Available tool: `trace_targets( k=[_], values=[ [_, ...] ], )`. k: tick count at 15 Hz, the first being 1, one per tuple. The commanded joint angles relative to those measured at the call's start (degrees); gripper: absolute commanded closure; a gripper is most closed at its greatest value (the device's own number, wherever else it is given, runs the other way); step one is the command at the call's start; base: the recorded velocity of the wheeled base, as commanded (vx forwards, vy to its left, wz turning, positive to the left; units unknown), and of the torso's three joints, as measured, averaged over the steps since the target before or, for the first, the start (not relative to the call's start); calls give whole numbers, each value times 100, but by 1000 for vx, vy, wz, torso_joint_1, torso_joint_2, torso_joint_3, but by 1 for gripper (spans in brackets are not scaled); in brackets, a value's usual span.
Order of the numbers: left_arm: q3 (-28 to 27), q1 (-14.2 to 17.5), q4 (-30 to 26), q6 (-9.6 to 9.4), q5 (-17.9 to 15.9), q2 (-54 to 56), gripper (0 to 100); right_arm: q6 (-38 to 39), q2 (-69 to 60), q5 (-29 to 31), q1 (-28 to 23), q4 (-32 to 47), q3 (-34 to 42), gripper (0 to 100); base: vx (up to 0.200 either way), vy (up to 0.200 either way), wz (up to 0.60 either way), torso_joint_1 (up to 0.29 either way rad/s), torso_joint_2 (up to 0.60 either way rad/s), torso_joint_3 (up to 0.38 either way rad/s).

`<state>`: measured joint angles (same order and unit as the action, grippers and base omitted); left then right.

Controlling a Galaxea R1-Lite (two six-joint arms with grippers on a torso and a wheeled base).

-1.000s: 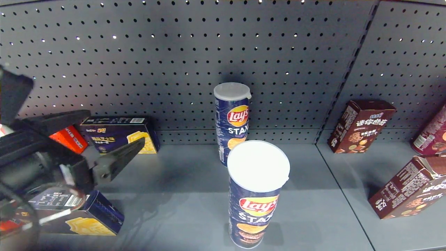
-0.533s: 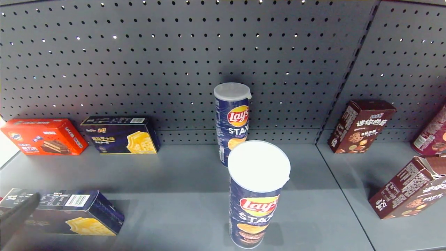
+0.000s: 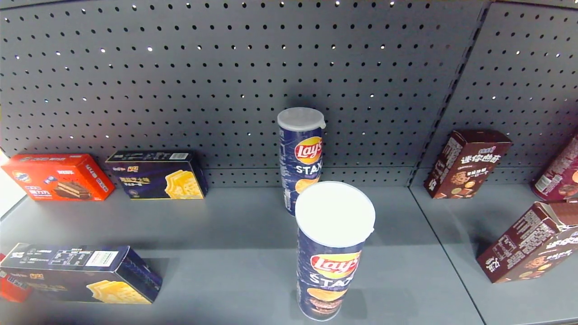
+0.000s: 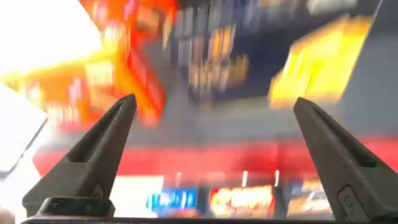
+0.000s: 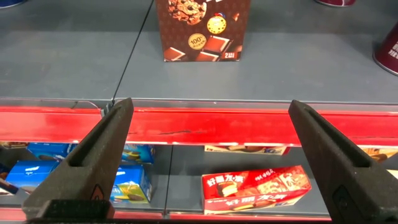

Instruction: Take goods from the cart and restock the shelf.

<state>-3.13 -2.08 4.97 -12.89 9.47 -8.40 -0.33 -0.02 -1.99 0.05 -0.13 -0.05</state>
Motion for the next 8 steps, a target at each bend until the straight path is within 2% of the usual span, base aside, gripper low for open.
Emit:
trace_targets(
  k=[1,2,4,8],
  values=[
    [313,235,-155,23,-719,840,0,-2,2,-3,4,-4,5,0,0,0,0,0,0,0],
    [313,235,-163,76,-1132,840,0,-2,2,-3,4,-4,-4,0,0,0,0,0,0,0],
    [313,235,-286,269,-1659,840,0,-2,2,-3,4,-4,-4,0,0,0,0,0,0,0],
    [313,235,-506,418,-1633,840,0,-2,2,-3,4,-4,5,0,0,0,0,0,0,0]
  ],
)
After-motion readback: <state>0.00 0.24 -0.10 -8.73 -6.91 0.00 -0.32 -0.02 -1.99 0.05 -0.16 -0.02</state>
